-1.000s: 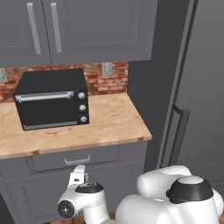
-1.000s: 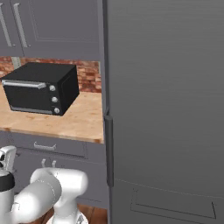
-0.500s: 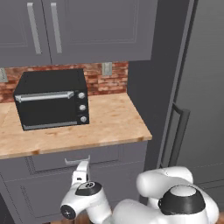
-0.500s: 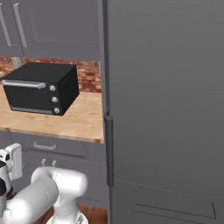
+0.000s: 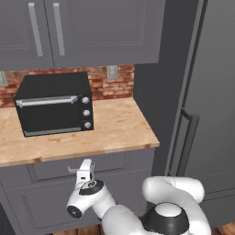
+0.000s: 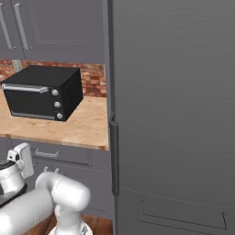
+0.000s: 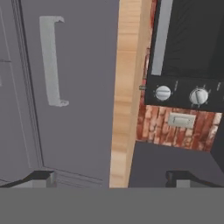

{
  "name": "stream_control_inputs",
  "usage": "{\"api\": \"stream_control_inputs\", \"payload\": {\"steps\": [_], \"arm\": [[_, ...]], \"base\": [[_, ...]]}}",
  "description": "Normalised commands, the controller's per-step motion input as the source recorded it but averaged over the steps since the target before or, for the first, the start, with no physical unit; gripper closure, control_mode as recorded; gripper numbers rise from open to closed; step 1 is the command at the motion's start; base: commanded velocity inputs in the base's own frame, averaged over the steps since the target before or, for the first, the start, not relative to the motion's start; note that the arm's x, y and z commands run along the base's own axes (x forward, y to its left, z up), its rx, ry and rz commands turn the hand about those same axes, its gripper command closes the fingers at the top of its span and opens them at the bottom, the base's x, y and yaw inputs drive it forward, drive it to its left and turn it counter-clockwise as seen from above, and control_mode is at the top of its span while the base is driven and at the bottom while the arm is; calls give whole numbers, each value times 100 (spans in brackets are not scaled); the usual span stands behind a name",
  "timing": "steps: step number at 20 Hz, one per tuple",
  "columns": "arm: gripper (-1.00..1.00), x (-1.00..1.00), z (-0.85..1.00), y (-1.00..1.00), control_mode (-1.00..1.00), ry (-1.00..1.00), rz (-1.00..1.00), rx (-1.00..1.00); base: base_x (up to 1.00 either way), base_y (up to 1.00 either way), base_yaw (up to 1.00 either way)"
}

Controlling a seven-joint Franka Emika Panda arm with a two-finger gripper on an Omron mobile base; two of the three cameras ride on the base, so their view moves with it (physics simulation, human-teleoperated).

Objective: Take the tongs from the drawer on the left and place them on the dining counter next to the tray containing the hot dog.

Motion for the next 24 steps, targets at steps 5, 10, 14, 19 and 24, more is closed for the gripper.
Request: {"api": "stream_control_inputs", "payload": {"steps": [5,10,14,19,24], "arm": [[-100,50,-39,0,-100,-8,5,0],[-100,48,-58,1,-100,-2,5,0],[-100,50,-63,11,-100,0,5,0],[-100,50,-55,45,-100,0,5,0],[-100,51,-40,61,-100,0,3,0]], "base": [[0,0,0],[0,0,0],[0,0,0],[0,0,0],[0,0,0]]}}
